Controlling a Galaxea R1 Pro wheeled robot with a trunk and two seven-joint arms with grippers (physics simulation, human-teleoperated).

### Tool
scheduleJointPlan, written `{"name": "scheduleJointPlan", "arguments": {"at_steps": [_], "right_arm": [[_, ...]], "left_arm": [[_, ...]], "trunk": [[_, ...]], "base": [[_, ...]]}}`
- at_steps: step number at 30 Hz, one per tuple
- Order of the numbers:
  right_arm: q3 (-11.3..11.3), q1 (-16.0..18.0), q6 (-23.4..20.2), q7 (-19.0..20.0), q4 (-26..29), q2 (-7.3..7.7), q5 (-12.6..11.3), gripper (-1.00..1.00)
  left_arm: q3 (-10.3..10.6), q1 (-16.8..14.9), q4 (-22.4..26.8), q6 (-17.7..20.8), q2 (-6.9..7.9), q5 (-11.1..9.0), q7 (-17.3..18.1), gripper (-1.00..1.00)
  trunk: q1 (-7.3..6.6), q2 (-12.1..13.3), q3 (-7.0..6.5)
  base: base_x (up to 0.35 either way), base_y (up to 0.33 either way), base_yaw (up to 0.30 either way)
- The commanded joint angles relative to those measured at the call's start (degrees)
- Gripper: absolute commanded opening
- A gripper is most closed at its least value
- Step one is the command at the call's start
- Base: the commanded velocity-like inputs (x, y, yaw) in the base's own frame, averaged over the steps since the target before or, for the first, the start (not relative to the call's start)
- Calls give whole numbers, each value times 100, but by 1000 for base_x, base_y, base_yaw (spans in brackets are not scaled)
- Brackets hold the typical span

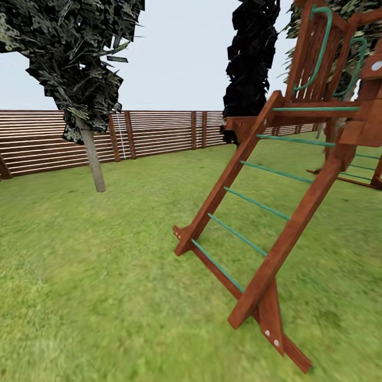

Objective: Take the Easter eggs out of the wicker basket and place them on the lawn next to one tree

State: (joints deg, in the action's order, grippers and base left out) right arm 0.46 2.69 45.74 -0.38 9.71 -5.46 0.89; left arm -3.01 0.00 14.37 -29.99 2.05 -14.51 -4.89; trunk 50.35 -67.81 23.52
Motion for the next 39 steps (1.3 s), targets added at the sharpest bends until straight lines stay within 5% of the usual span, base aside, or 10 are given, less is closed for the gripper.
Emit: {"name": "scheduleJointPlan", "arguments": {"at_steps": [1,11,17,39], "right_arm": [[1,3,16,-5,-19,4,8,100],[-17,3,8,-7,-558,242,8,100],[-13,3,6,-6,-1010,263,8,100],[-6,3,7,-6,-1034,265,0,100]], "left_arm": [[-15,0,5,-6,-2,19,-12,100],[-15,0,4,2,6,19,4,100],[-16,0,-2,13,6,19,14,100],[-7,0,-38,28,-2,27,23,100]], "trunk": [[4,-3,5],[4,-3,5],[4,-3,5],[4,-3,5]], "base": [[315,159,0],[316,155,0],[317,156,0],[325,101,0]]}}
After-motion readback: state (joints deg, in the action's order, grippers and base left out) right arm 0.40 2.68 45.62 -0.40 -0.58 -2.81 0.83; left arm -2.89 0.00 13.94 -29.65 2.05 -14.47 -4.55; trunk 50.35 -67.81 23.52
